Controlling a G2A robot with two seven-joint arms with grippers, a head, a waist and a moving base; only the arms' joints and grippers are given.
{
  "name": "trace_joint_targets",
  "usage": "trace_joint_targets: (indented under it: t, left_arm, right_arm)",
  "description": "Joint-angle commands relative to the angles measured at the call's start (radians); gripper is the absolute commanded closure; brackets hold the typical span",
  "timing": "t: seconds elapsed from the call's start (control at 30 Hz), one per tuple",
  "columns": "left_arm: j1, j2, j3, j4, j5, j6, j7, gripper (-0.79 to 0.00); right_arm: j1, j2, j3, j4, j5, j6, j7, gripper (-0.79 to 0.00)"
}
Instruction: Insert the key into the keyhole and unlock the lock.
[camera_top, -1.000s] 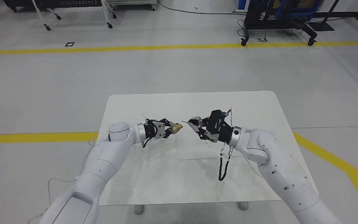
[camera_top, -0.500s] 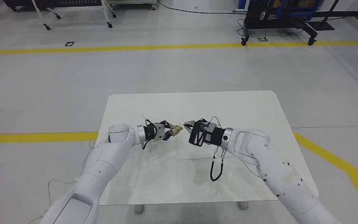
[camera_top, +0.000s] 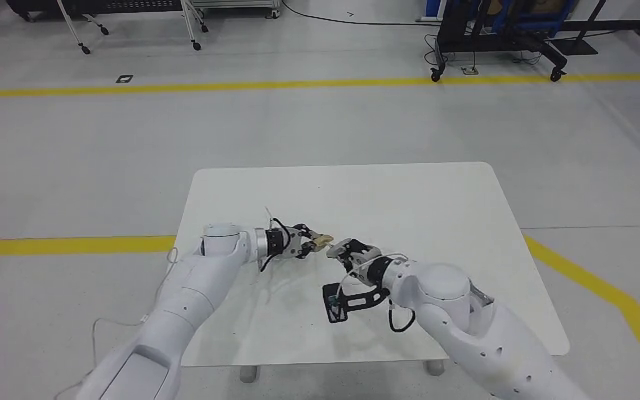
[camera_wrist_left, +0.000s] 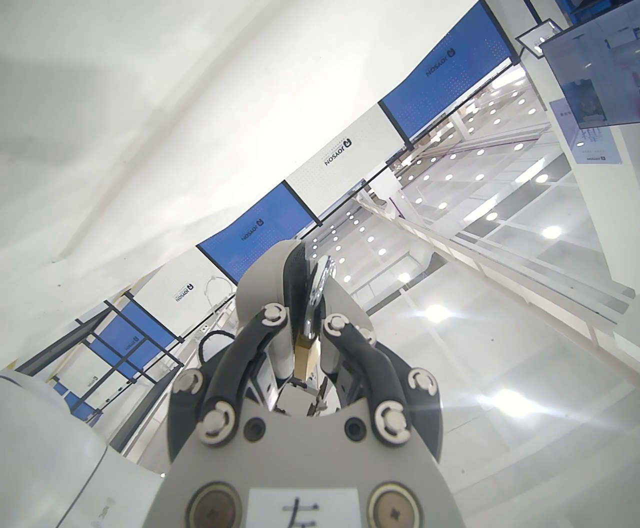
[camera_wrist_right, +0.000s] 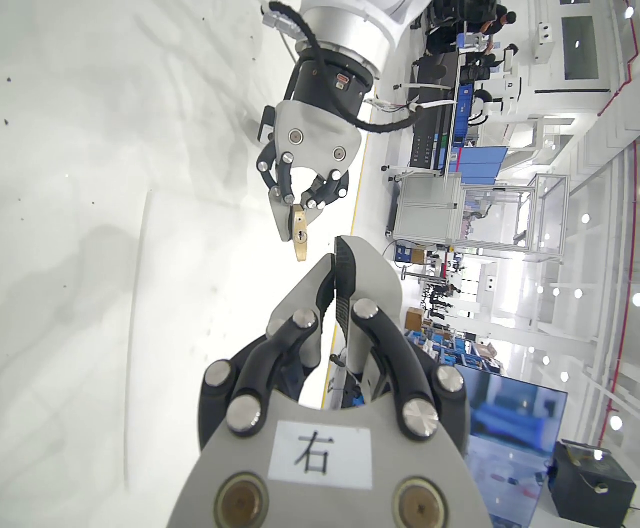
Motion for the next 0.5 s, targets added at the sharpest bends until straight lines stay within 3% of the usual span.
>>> trace_joint_targets:
  t: [0.0,0.47]
  left_arm:
    - [0.002,-0.001,0.001,-0.007,0.007,-0.023,0.013,0.000]
    - [0.012,0.000,0.008,-0.037,0.041,-0.048,0.019,0.000]
  right_arm:
    - [0.001,-0.001,-0.007,-0.001,-0.014,-0.011,0.010,0.000]
    - [0.073,-0.039,-0.081,0.070,0.015,-0.097,0.143,0.000]
